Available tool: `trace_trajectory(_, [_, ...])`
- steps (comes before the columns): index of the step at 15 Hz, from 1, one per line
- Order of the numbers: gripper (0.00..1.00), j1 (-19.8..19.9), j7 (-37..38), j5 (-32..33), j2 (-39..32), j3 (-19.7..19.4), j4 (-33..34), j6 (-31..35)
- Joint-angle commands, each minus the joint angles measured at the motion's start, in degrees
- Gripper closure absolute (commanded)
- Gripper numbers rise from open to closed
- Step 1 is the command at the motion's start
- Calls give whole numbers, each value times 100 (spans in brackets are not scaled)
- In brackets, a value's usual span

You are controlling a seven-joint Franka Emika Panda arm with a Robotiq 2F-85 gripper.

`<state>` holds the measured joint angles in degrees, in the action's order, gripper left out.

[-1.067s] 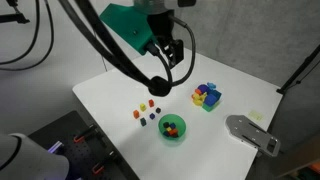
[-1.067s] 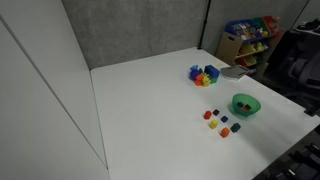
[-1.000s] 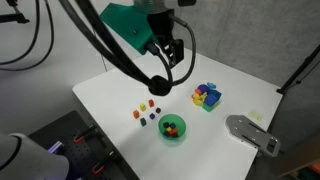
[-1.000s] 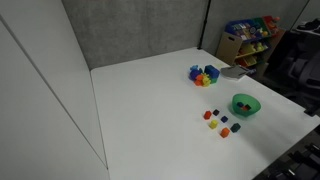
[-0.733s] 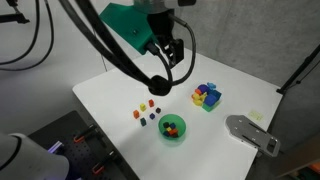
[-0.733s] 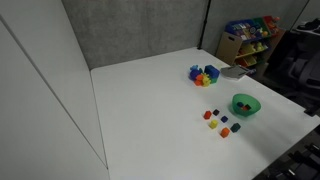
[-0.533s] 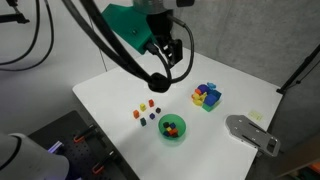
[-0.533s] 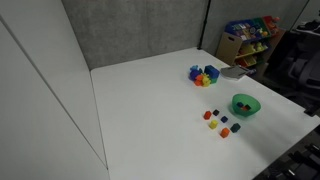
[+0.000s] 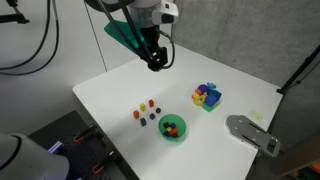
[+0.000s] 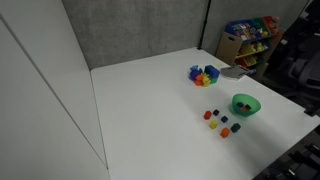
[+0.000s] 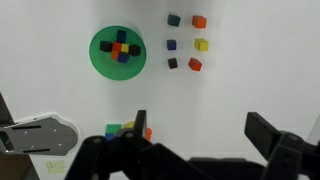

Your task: Pick up the top green stacked small block and put it into the green bowl

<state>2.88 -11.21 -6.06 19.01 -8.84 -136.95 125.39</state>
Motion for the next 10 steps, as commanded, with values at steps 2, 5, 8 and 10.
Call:
trace_trajectory(2, [0, -11, 456, 174, -489, 383, -328, 847])
trace_trajectory(5, [0, 33, 728, 444, -920, 539, -642, 1416])
trace_trajectory(8, [0, 59, 1076, 799, -1384, 591, -943, 1960])
trace_trajectory(10, [0, 35, 1247, 884, -1715, 580, -1107, 2300])
